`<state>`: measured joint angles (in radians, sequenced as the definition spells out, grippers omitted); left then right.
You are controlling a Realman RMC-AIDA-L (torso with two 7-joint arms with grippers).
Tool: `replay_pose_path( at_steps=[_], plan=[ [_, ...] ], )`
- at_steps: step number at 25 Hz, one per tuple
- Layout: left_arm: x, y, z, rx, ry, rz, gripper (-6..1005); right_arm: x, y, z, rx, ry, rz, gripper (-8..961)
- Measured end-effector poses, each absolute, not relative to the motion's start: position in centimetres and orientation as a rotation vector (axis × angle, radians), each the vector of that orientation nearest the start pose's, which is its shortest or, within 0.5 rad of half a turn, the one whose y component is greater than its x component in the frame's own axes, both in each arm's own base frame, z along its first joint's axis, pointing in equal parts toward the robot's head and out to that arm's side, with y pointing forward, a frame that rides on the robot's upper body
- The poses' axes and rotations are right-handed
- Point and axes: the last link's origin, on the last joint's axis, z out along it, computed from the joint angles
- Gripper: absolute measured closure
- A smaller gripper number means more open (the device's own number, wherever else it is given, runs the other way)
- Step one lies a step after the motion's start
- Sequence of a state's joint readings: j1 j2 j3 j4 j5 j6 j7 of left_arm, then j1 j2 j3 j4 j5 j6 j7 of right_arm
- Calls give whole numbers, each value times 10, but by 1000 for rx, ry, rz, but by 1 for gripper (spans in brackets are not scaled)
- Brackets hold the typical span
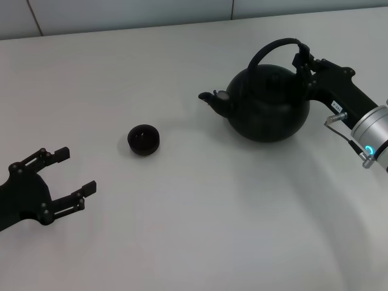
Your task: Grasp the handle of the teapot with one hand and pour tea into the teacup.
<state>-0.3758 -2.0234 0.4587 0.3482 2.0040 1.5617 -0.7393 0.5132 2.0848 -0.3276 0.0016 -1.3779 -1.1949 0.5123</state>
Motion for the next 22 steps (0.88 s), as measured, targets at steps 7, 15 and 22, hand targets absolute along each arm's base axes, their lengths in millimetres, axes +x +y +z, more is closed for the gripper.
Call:
replay_pose_path(
  at_steps=[7,15,22],
  plan=[
    [-334,265,-7,-2520,-337,-701,145,321,331,-26,-1803,677,845,837],
    [-334,265,-6,-2509,-340,-706,145,319,332,-26,-1813,665,845,578],
    [-335,264,-6,-2508,-343,-706,145,322,323,-23,-1815,646,862,440]
  ],
)
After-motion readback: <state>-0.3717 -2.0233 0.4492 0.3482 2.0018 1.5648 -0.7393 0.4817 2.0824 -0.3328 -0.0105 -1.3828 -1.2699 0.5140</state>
